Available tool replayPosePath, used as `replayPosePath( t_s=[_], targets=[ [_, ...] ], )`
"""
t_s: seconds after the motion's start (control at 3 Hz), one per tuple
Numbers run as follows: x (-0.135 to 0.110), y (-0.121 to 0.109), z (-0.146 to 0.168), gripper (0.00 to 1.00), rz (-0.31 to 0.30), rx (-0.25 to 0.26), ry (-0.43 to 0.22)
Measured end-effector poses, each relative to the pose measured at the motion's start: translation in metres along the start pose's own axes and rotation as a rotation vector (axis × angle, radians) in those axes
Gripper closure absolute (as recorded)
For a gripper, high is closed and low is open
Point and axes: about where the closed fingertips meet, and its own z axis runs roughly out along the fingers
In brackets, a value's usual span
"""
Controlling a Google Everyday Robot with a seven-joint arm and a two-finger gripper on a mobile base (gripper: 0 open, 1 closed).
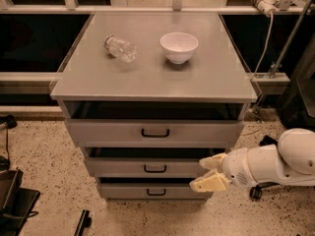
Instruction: Open bottom drawer
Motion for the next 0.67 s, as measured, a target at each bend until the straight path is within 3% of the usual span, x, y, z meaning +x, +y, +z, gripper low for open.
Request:
replayPosePath(
  t_s=[0.33,0.67],
  targets=[
    [0.000,0.000,0.000,0.65,0.000,0.000,0.000],
    [0.009,-0.007,0.011,0.88,0.025,0.050,-0.036]
  ],
)
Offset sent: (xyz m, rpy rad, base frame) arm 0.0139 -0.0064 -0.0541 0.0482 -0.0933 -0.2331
